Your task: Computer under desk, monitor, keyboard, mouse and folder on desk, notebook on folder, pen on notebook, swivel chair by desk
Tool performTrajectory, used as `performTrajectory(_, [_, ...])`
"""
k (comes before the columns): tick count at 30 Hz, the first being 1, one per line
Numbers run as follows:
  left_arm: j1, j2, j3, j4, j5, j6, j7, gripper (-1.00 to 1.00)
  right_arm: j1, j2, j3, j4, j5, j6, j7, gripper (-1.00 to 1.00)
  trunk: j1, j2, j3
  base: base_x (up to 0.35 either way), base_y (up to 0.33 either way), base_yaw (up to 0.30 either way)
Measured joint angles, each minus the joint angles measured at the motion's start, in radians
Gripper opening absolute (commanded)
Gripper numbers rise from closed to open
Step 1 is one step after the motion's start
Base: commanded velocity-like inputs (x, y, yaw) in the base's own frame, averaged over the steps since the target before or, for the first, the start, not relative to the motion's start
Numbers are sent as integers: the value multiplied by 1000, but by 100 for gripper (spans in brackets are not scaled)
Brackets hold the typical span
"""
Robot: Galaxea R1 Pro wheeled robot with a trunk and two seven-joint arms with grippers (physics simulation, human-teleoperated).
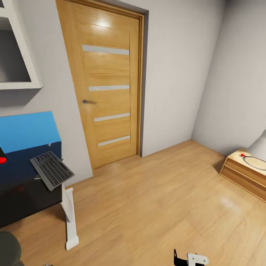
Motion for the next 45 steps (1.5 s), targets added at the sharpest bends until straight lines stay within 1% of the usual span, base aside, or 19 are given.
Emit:
performTrajectory(21, [0, 0, -2, 6, -1, -1, -2, 100, 0, 0, 0, 0, 0, 0, 1, 100, 0, 0, 0, 330, -5, 0])
performTrajectory(45, [0, 0, -2, 6, -1, -1, -1, 100, 0, 2, 0, 0, 0, 0, -2, 100, 0, 0, 0, 329, -126, 0])
